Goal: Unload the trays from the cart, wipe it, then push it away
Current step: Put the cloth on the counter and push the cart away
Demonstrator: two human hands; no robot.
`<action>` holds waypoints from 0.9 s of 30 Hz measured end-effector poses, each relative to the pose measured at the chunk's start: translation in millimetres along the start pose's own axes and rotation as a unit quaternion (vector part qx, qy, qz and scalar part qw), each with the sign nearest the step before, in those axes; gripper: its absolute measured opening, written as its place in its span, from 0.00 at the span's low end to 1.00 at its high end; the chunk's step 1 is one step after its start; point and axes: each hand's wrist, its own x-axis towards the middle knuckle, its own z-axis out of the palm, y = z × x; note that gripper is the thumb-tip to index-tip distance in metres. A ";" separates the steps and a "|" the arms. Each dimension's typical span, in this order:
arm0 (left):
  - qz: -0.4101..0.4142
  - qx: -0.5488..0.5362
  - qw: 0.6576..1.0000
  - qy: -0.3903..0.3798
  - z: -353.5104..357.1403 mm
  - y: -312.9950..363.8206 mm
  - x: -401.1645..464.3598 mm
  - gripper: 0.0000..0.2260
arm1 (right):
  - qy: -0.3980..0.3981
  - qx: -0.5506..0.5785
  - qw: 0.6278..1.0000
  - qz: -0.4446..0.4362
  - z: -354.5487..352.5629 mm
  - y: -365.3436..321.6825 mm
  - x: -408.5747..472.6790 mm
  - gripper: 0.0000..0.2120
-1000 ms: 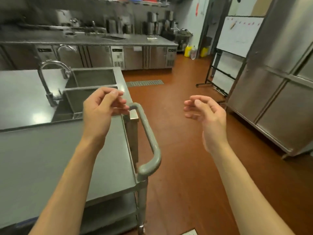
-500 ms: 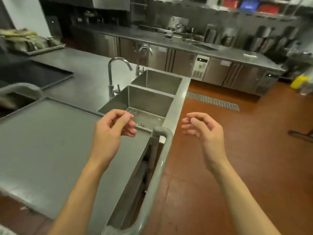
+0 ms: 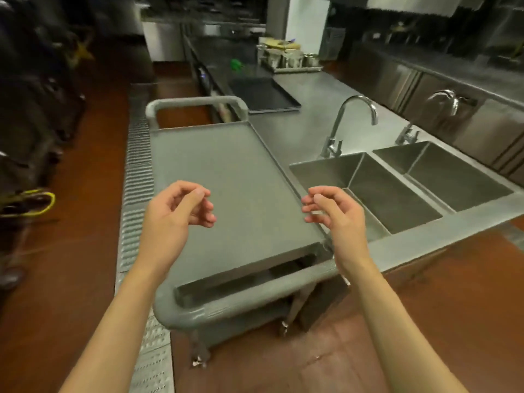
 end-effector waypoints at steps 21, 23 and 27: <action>-0.233 0.597 0.732 -0.232 69.2 -154.7 -60.7 0.33 | -0.540 -0.630 0.553 -0.080 -61.2 152.5 47.7 0.32; -0.225 0.626 0.696 -0.272 68.4 -153.3 -59.9 0.33 | -0.542 -0.626 0.550 -0.110 -61.9 152.6 46.9 0.27; -0.192 0.685 0.655 -0.252 77.7 -154.0 -62.1 0.18 | -0.533 -0.630 0.551 -0.126 -62.6 153.6 44.0 0.21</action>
